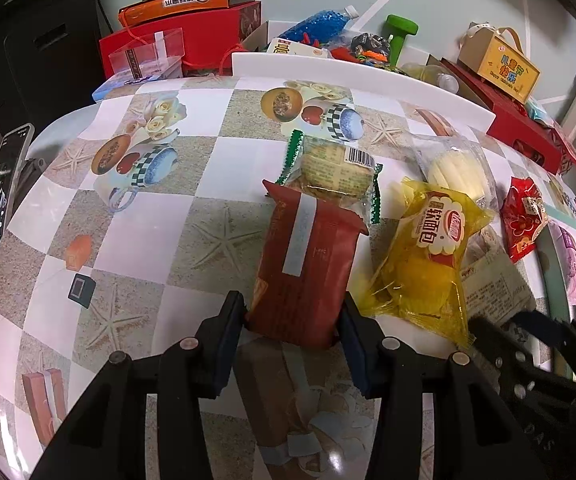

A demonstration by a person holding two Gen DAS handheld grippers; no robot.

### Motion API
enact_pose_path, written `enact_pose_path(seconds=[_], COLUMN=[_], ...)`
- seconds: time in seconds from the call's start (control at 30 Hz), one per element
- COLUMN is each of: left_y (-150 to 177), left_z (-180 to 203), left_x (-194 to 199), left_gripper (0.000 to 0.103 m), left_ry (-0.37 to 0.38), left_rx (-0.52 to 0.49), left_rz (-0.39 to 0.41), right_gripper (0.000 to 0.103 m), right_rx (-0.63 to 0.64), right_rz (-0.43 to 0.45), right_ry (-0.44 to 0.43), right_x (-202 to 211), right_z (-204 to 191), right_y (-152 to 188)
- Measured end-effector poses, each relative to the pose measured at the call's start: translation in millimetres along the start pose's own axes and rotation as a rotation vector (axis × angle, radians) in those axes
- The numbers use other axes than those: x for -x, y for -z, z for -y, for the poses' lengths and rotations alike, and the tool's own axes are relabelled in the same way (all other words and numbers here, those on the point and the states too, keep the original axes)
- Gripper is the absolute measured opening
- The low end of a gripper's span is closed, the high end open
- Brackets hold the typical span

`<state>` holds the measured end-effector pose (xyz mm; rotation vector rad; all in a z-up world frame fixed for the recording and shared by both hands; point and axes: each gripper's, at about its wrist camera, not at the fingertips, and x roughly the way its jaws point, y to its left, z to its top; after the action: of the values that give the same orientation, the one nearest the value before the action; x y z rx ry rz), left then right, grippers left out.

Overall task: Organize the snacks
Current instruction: 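Lift the red box with left tool while right tool grasps the white bread bag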

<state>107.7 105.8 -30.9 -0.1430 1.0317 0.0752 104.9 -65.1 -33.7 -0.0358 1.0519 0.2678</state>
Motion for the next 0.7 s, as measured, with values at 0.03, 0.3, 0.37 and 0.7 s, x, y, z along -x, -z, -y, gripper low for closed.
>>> enact_pose_path(seconds=[0.03,0.3,0.37,0.7], left_y=[0,0,1,1], left_z=[0,0,1,1], left_x=[0,1,1,1], left_gripper=[0.048,0.049,0.049,0.048], left_ry=[0.001,-0.004,-0.005,-0.004], left_rx=[0.001,-0.002,-0.004,-0.008], left_rz=[0.000,-0.003,-0.004,-0.006], right_gripper=[0.063,0.082,0.086,0.092], right_rx=[0.003,0.005,0.008,0.020], right_rz=[-0.008,-0.053,-0.056,0.041], right_ry=[-0.002,-0.012,-0.003,0.026], right_x=[1,4,5,22], right_z=[-1,2,4,15], right_y=[1,7,9,-1])
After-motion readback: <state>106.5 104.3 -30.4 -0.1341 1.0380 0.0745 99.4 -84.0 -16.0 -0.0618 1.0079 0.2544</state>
